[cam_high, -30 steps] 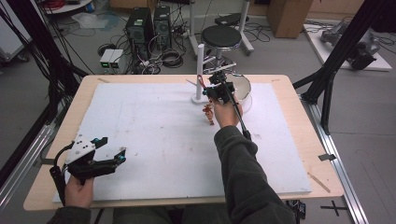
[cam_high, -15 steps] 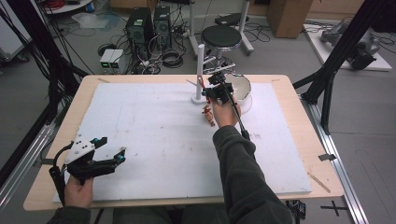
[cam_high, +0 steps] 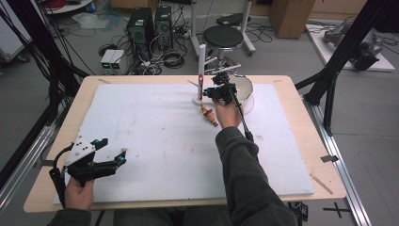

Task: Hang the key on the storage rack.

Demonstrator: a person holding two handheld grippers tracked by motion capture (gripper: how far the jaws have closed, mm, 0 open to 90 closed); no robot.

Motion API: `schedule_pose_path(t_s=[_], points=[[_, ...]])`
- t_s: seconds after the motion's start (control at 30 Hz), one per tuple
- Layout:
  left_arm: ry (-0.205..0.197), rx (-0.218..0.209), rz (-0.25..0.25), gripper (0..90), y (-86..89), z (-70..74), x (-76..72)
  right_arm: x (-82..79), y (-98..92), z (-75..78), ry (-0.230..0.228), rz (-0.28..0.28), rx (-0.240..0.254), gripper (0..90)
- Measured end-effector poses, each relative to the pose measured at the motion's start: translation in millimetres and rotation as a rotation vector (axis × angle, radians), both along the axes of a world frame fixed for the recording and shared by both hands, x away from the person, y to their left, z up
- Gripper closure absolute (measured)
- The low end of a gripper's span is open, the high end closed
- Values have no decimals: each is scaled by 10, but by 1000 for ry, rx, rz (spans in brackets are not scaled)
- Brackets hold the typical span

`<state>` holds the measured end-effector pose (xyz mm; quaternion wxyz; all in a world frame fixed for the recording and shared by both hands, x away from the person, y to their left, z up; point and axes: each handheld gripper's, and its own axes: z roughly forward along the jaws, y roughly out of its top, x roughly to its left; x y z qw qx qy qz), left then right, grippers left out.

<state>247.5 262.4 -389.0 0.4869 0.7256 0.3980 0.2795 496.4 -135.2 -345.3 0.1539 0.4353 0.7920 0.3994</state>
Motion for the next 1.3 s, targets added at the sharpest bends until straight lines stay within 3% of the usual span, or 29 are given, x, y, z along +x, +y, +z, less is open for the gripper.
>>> schedule_pose_path(t_s=[0.17,0.67,1.3], points=[[-1,2,1,204,1,0,0,-19,-70,-14,2,6,17,755],[2,1,0,204,-7,-3,-1,-104,-320,5,-15,69,140,680],[6,7,-1,205,-9,-5,-12,-249,-446,19,-49,134,184,545]])
